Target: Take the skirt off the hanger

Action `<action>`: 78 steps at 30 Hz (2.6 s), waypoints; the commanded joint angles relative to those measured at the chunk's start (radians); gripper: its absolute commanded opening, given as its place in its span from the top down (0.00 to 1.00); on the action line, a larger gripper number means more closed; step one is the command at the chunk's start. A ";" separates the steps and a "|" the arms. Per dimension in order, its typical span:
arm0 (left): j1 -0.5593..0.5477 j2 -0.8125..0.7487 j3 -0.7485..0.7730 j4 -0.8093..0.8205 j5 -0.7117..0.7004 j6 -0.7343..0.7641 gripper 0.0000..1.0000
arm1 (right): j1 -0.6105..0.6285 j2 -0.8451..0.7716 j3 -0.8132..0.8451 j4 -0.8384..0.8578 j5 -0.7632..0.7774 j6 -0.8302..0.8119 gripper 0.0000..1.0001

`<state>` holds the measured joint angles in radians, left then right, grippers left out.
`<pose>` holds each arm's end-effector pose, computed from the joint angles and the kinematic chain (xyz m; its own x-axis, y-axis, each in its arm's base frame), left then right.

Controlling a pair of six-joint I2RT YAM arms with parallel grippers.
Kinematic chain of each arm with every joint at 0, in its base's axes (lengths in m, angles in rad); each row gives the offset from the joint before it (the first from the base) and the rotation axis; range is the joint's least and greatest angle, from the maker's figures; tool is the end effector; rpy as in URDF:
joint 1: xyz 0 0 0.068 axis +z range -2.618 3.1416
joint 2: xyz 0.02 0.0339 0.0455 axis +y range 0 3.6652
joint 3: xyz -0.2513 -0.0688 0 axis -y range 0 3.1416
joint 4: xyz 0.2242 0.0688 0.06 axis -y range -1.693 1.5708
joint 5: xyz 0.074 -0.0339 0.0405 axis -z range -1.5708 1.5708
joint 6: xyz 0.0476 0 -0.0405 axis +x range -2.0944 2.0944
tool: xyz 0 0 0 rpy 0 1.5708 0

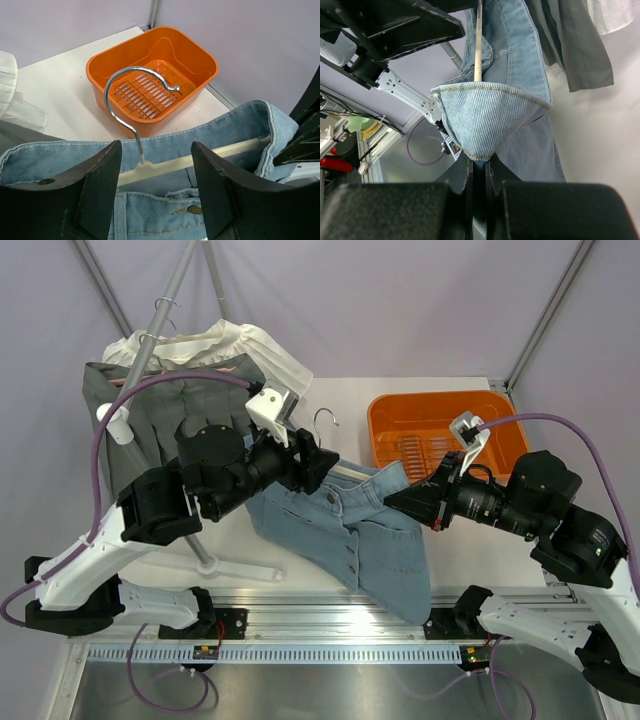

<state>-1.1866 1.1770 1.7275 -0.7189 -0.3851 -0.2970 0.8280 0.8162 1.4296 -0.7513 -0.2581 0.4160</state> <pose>0.0914 -0.1784 0.4942 -0.2709 -0.0535 -0.9611 0.6705 0.7059 -0.2283 0.0692 0.0933 0.4582 -0.4419 0.0964 -0.8918 -0.7703 0.4688 0.4324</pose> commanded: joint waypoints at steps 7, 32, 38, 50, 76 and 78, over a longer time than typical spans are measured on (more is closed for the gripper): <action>-0.001 0.064 0.012 -0.004 -0.066 -0.016 0.61 | -0.007 -0.028 0.012 0.161 -0.049 0.033 1.00; 0.033 0.231 0.395 -0.172 -0.106 0.027 1.00 | -0.007 -0.117 -0.113 0.060 0.135 0.012 0.01; 0.042 0.227 0.408 -0.183 -0.097 0.025 1.00 | -0.006 -0.144 -0.196 0.067 0.195 -0.016 0.01; 0.097 0.197 0.408 -0.195 -0.080 0.036 1.00 | -0.007 -0.201 -0.264 0.046 0.169 0.000 0.41; 0.105 0.190 0.411 -0.172 -0.032 0.021 1.00 | -0.007 -0.072 -0.285 0.093 0.143 -0.029 0.44; 0.105 0.188 0.409 -0.172 -0.029 0.018 1.00 | -0.007 -0.071 -0.291 0.104 0.177 -0.028 0.50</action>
<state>-1.0851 1.4059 2.0861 -1.0019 -0.4343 -0.2775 0.8272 0.7395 1.1488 -0.6964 -0.1169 0.3965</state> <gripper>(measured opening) 0.046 0.515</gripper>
